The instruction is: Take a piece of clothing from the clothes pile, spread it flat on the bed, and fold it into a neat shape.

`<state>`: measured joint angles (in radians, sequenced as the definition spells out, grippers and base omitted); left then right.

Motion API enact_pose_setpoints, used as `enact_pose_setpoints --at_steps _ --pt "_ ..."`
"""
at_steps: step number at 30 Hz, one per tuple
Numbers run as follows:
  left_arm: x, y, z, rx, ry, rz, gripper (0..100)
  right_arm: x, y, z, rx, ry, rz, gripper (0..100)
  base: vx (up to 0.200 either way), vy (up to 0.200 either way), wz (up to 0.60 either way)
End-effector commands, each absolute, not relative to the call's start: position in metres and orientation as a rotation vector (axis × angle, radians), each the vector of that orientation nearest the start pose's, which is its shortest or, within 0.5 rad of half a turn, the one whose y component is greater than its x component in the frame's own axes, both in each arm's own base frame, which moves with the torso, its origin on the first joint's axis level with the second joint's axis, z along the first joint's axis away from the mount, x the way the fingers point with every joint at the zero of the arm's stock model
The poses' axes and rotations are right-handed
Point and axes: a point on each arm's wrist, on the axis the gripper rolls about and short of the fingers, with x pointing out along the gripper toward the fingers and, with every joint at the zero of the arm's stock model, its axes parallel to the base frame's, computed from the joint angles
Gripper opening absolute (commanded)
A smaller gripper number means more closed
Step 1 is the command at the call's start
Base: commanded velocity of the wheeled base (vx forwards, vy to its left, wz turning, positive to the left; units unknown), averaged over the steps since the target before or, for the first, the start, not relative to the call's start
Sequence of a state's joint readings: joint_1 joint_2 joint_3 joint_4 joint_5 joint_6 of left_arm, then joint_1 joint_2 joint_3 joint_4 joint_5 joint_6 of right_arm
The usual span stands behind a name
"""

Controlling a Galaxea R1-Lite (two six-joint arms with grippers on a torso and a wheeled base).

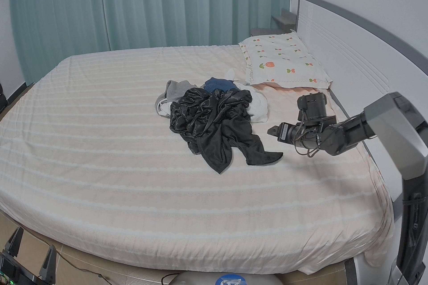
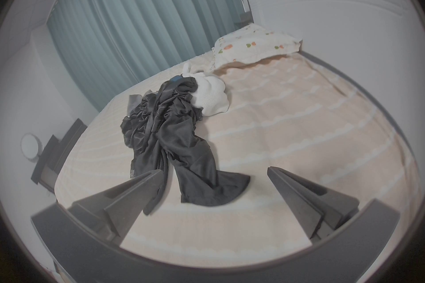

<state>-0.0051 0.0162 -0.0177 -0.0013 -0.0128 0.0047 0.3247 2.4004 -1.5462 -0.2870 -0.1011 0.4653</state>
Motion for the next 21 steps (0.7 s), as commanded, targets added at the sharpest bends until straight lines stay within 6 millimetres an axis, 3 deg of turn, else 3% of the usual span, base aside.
enact_pose_setpoints --at_steps 1,10,18,19,21 --pt "-0.023 0.000 0.076 0.005 0.001 -0.017 100 0.484 0.175 -0.013 0.366 0.708 0.032 100 0.000 0.000 0.00" --pt "-0.023 0.000 0.076 0.006 0.003 -0.017 100 0.494 0.177 -0.026 0.380 0.708 -0.004 100 0.000 0.000 0.00" --pt "-0.023 0.000 0.076 0.003 0.003 -0.017 100 0.496 0.185 -0.022 0.388 0.682 0.017 100 0.000 0.000 0.00" --pt "-0.023 0.000 0.076 0.005 0.003 -0.017 100 0.497 0.186 -0.021 0.389 0.677 0.020 0 0.000 0.000 0.00" --pt "-0.023 0.000 0.076 0.003 0.003 -0.017 100 0.496 0.189 -0.020 0.389 0.673 0.025 0 0.000 0.000 0.00"
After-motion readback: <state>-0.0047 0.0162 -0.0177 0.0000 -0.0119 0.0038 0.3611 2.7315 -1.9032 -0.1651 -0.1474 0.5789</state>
